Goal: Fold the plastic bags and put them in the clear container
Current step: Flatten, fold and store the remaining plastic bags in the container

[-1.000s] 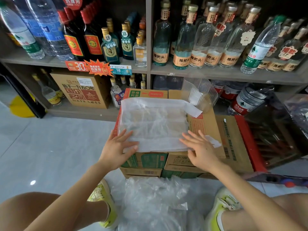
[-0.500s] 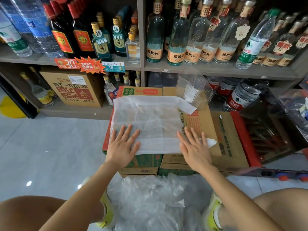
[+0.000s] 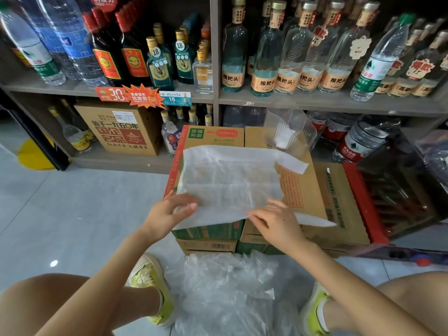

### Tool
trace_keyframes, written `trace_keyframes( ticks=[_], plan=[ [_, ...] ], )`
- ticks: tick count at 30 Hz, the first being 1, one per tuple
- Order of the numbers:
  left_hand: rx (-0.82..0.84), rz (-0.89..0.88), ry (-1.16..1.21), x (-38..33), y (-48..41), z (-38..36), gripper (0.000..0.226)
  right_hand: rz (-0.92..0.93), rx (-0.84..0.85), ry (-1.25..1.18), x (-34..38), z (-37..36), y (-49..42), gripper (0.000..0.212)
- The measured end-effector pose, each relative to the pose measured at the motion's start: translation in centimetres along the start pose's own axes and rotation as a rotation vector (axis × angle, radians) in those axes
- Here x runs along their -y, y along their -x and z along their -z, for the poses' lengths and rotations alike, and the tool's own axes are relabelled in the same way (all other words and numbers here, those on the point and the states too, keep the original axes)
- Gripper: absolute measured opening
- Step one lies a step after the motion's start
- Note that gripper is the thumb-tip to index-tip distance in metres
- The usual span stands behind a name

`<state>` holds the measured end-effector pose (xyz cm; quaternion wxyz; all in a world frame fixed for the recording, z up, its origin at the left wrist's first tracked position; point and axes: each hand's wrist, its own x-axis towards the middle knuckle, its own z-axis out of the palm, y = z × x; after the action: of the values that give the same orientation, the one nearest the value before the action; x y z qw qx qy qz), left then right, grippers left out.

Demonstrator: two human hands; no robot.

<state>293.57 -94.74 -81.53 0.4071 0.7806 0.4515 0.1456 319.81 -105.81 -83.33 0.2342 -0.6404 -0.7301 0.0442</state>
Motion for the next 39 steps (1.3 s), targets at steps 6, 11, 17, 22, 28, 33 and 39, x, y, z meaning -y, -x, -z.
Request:
trace_keyframes(
  ticks=[6,11,17,22,28,33,39],
  plan=[
    [0.017,0.02,0.429,-2.5,1.9,3.0,0.084,-0.427,0.335,-0.471,0.5,5.0,-2.3,0.011],
    [0.025,0.13,0.194,-1.3,-0.6,2.9,0.037,-0.532,0.383,-0.604,-0.7,6.6,-6.0,0.013],
    [-0.18,0.209,-0.176,0.2,-4.2,1.7,0.037,-0.479,0.368,-0.331,-3.0,4.4,-10.5,0.019],
    [-0.265,0.198,-0.203,0.8,-5.7,0.8,0.023,-0.469,0.39,-0.131,-5.1,1.7,-12.6,0.015],
    [-0.564,0.117,-0.476,1.4,-6.2,-0.6,0.016,-0.44,0.381,-0.042,-6.2,0.3,-13.0,0.018],
    [-0.401,-0.283,-0.693,0.6,-7.6,-2.4,0.04,-0.409,0.382,0.016,-6.3,-0.1,-13.3,0.021],
    [-0.049,-0.169,-0.696,1.0,-9.5,-4.6,0.094,-0.399,0.372,0.022,-6.7,-0.4,-13.1,0.022]
  ],
)
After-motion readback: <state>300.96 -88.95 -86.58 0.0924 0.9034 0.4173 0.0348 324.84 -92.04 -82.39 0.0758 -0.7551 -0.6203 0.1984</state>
